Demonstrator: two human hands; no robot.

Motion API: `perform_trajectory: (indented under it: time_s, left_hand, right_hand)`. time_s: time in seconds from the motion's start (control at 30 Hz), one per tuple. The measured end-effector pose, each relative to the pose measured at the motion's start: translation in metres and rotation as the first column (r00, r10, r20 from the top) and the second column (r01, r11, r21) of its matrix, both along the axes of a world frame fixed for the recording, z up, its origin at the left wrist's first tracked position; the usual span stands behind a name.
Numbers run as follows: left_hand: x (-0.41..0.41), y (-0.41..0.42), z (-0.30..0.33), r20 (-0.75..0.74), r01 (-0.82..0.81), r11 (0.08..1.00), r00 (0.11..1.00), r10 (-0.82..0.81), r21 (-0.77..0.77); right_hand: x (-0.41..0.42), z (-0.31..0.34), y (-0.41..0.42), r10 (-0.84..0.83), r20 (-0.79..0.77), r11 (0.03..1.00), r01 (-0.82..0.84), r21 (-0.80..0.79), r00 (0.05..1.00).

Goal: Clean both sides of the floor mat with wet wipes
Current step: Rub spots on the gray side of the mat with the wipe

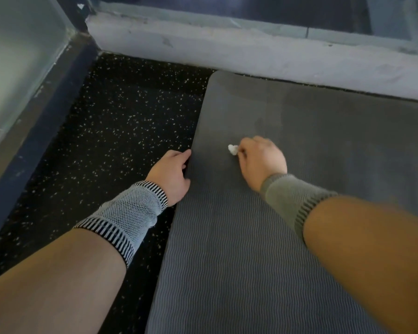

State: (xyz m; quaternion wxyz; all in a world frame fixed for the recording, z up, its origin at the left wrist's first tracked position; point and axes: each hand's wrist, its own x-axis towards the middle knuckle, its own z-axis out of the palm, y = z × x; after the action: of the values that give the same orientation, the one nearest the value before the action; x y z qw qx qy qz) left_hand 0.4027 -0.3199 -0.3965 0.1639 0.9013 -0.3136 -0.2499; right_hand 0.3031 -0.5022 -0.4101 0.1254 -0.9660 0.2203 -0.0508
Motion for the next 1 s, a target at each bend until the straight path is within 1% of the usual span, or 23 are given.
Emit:
perform_trajectory:
  time_s: [0.03, 0.1, 0.17, 0.2, 0.23, 0.27, 0.33, 0.37, 0.4, 0.43, 0.47, 0.53, 0.57, 0.6, 0.67, 0.73, 0.77, 0.83, 0.87, 0.9, 0.93, 0.97, 1.0]
  left_hand:
    - [0.000, 0.000, 0.000, -0.015, -0.009, 1.000, 1.000, 0.009, -0.005]
    - [0.001, -0.001, -0.001, -0.034, -0.019, 1.000, 0.999, 0.018, -0.014]
    - [0.002, -0.001, 0.000, -0.045, -0.027, 1.000, 0.999, 0.026, -0.009]
    - [0.003, -0.002, 0.000, -0.056, -0.030, 1.000, 0.998, 0.029, -0.004]
    - [0.003, -0.003, 0.001, -0.069, -0.030, 1.000, 0.997, 0.029, 0.000]
    - [0.003, -0.003, 0.002, -0.077, -0.029, 1.000, 0.997, 0.029, 0.000]
    - [0.004, -0.003, 0.003, -0.092, -0.030, 1.000, 0.995, 0.030, -0.006]
    - [0.005, -0.002, 0.003, -0.102, -0.034, 0.999, 0.994, 0.033, -0.010]
    - [0.005, -0.002, 0.003, -0.111, -0.041, 0.999, 0.993, 0.039, -0.017]
    - [0.005, -0.003, 0.002, -0.117, -0.053, 0.998, 0.992, 0.050, -0.023]
    - [0.005, -0.003, 0.001, -0.120, -0.065, 0.998, 0.991, 0.061, -0.026]
    - [0.005, -0.003, 0.000, -0.115, -0.083, 0.996, 0.990, 0.080, -0.023]
    - [0.005, -0.004, 0.000, -0.118, -0.086, 0.996, 0.990, 0.084, -0.018]
    - [0.005, -0.005, 0.000, -0.129, -0.085, 0.996, 0.988, 0.082, -0.013]
    - [0.005, -0.005, 0.001, -0.148, -0.087, 0.996, 0.985, 0.084, -0.012]
    - [0.006, -0.005, 0.003, -0.163, -0.089, 0.996, 0.983, 0.084, -0.020]
    - [0.007, -0.004, 0.003, -0.172, -0.094, 0.995, 0.981, 0.088, -0.027]
    - [0.007, -0.005, 0.001, -0.187, -0.111, 0.993, 0.977, 0.102, -0.038]
    - [0.008, -0.004, 0.001, -0.189, -0.115, 0.993, 0.976, 0.106, -0.035]
    - [0.008, -0.004, 0.002, -0.190, -0.122, 0.992, 0.975, 0.113, -0.034]
    - [0.008, -0.005, 0.002, -0.191, -0.125, 0.992, 0.975, 0.117, -0.030]
    - [0.007, -0.006, 0.003, -0.196, -0.120, 0.992, 0.974, 0.113, -0.024]
    - [0.005, -0.006, 0.004, -0.201, -0.117, 0.993, 0.973, 0.110, -0.022]
  right_hand:
    - [-0.010, -0.001, 0.013, 0.046, 0.002, 0.999, -0.046, 0.021, 0.999]
    - [-0.044, 0.004, 0.042, 0.229, 0.010, 0.967, -0.229, 0.113, 0.973]
    - [-0.054, 0.006, 0.041, 0.366, 0.005, 0.924, -0.363, 0.121, 0.931]
    - [-0.044, 0.006, 0.031, 0.370, -0.022, 0.925, -0.367, 0.096, 0.929]
    - [-0.028, 0.006, 0.019, 0.311, -0.033, 0.949, -0.308, 0.070, 0.950]
    - [-0.011, 0.004, 0.005, 0.199, -0.029, 0.979, -0.198, 0.044, 0.980]
    - [0.010, 0.000, -0.009, 0.010, -0.017, 1.000, -0.010, 0.008, 1.000]
    - [0.010, -0.001, -0.004, -0.005, -0.015, 1.000, 0.005, 0.000, 1.000]
    - [0.001, -0.001, 0.007, 0.044, -0.023, 0.999, -0.044, 0.013, 0.999]
    - [-0.014, 0.000, 0.023, 0.138, -0.018, 0.989, -0.137, 0.058, 0.990]
    - [-0.033, 0.004, 0.040, 0.242, -0.011, 0.965, -0.239, 0.111, 0.970]
    - [-0.050, 0.007, 0.049, 0.368, -0.017, 0.920, -0.362, 0.147, 0.929]
    - [-0.041, 0.007, 0.042, 0.379, -0.023, 0.918, -0.373, 0.133, 0.925]
    - [-0.025, 0.008, 0.034, 0.338, -0.026, 0.936, -0.333, 0.111, 0.941]
    - [0.011, 0.006, 0.015, 0.172, -0.002, 0.983, -0.171, 0.070, 0.985]
    - [0.026, 0.002, 0.015, 0.072, -0.009, 0.996, -0.072, 0.057, 0.997]
    - [0.020, 0.000, 0.024, 0.102, -0.014, 0.993, -0.101, 0.059, 0.995]
    - [-0.010, 0.001, 0.053, 0.302, -0.033, 0.949, -0.297, 0.107, 0.953]
    - [-0.024, 0.006, 0.063, 0.380, -0.048, 0.919, -0.371, 0.131, 0.924]
    - [-0.028, 0.007, 0.062, 0.423, -0.059, 0.901, -0.412, 0.136, 0.904]
    - [-0.019, 0.006, 0.054, 0.426, -0.052, 0.901, -0.418, 0.119, 0.903]
    - [-0.005, 0.005, 0.044, 0.383, -0.032, 0.921, -0.379, 0.092, 0.923]
    - [0.013, 0.005, 0.035, 0.297, -0.033, 0.953, -0.294, 0.072, 0.954]
